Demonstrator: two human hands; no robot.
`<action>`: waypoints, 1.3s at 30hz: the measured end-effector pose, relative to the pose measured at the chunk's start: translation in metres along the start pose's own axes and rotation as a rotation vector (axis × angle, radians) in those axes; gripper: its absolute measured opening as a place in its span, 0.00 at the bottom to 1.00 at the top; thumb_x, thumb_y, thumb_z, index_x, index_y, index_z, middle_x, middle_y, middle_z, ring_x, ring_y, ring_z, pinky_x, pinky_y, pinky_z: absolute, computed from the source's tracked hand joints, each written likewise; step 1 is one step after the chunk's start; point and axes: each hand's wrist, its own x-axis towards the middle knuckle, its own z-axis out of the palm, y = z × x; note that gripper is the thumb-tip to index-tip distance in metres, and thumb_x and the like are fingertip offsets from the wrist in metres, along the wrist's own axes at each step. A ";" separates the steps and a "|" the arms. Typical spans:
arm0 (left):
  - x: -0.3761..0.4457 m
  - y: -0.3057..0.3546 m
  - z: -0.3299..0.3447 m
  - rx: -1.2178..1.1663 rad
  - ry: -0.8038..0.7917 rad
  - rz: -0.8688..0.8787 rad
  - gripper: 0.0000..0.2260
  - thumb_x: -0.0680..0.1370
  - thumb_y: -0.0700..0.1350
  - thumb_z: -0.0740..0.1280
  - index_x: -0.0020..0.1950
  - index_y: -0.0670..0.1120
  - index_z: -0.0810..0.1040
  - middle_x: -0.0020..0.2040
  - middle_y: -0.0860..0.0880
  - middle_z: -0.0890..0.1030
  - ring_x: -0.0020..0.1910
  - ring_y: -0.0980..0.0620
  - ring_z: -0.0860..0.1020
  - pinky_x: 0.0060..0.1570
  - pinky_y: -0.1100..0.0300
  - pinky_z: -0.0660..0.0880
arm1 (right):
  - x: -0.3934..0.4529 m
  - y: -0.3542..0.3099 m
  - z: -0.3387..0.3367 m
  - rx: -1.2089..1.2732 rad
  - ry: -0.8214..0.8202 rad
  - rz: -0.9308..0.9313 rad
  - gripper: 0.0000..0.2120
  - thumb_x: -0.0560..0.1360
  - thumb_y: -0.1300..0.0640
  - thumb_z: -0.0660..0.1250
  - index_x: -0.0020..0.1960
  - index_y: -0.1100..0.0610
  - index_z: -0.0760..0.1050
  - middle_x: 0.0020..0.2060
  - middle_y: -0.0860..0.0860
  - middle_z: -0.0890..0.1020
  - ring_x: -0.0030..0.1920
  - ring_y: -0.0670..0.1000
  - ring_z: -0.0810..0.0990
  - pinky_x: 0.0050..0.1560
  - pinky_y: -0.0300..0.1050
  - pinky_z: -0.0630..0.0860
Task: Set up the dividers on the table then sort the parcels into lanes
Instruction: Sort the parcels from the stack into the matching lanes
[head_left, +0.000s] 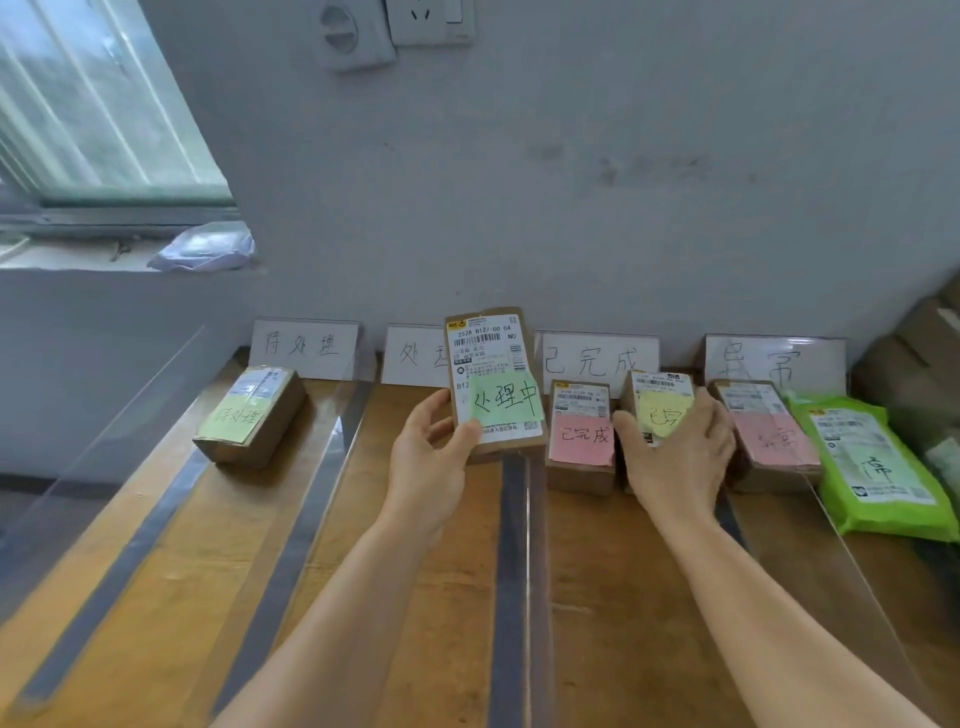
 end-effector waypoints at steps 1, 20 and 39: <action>0.002 0.000 -0.005 -0.018 0.001 -0.003 0.20 0.78 0.45 0.67 0.67 0.57 0.68 0.57 0.52 0.80 0.56 0.53 0.79 0.54 0.55 0.79 | -0.007 -0.014 -0.001 0.052 -0.030 -0.097 0.38 0.75 0.45 0.68 0.76 0.55 0.53 0.75 0.55 0.57 0.75 0.57 0.55 0.73 0.58 0.58; 0.098 -0.062 -0.071 0.530 0.154 -0.104 0.11 0.81 0.43 0.60 0.62 0.45 0.74 0.57 0.46 0.79 0.49 0.50 0.79 0.40 0.59 0.77 | -0.065 -0.110 0.154 -0.065 -0.723 -0.004 0.20 0.76 0.63 0.62 0.67 0.53 0.67 0.60 0.51 0.76 0.51 0.50 0.75 0.32 0.36 0.68; 0.105 -0.062 -0.070 1.010 0.015 -0.001 0.21 0.79 0.45 0.64 0.70 0.47 0.65 0.66 0.48 0.69 0.64 0.47 0.69 0.59 0.50 0.73 | -0.059 -0.103 0.160 -0.217 -0.796 -0.166 0.31 0.76 0.63 0.61 0.76 0.53 0.56 0.73 0.50 0.64 0.70 0.54 0.67 0.63 0.45 0.70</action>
